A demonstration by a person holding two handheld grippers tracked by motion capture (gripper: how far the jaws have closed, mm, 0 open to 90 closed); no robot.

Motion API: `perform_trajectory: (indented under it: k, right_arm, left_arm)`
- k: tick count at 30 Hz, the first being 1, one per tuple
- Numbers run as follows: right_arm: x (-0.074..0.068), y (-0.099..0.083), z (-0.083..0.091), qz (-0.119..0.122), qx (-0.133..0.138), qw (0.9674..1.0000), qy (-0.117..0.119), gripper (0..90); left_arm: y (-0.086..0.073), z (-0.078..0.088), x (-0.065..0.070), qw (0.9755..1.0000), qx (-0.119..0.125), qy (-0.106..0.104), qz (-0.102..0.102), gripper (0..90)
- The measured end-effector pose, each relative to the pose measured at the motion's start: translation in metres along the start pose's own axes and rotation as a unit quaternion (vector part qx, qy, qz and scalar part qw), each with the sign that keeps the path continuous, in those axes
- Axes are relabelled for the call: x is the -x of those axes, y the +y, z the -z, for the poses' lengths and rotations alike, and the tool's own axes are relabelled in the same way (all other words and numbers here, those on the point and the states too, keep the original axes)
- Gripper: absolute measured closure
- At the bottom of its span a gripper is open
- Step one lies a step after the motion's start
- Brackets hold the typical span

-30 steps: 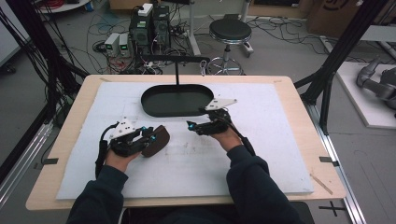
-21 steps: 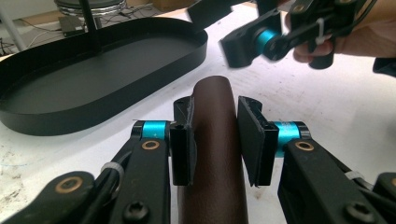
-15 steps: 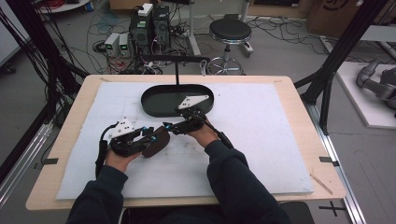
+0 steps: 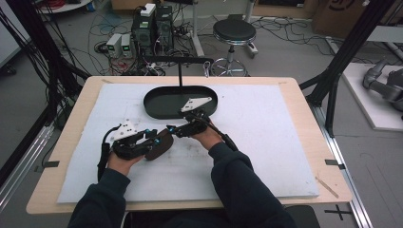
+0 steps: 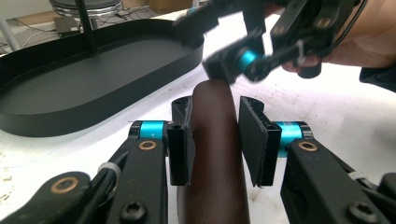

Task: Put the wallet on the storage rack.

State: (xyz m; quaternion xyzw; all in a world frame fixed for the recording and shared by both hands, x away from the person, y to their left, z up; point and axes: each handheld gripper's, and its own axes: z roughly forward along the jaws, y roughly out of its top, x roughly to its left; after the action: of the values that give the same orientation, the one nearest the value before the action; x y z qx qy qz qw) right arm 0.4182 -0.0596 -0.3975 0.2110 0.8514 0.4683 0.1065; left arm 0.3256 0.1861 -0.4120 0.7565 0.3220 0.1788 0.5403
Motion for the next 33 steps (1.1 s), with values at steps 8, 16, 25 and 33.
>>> perform_trajectory:
  k: [8,16,25,33]
  right_arm:
    - [-0.002,0.004,0.004,-0.008,0.028,0.9992,0.027,25.0]
    - [-0.001,0.001,0.003,0.001,0.008,0.9997,0.021,24.8]
    - [-0.001,0.001,0.002,-0.005,0.008,0.9998,0.018,24.8]
    - [0.002,0.001,0.008,-0.013,0.007,0.9997,0.020,24.8]
  left_arm:
    - [0.000,-0.001,0.000,1.0000,0.000,-0.004,-0.004,64.9]
    - [0.004,0.003,-0.001,1.0000,0.001,0.006,0.005,54.2]
    - [0.001,0.009,0.001,0.9986,-0.051,-0.002,0.015,36.0]
    - [-0.004,0.003,-0.001,0.9954,-0.095,0.001,0.010,63.7]
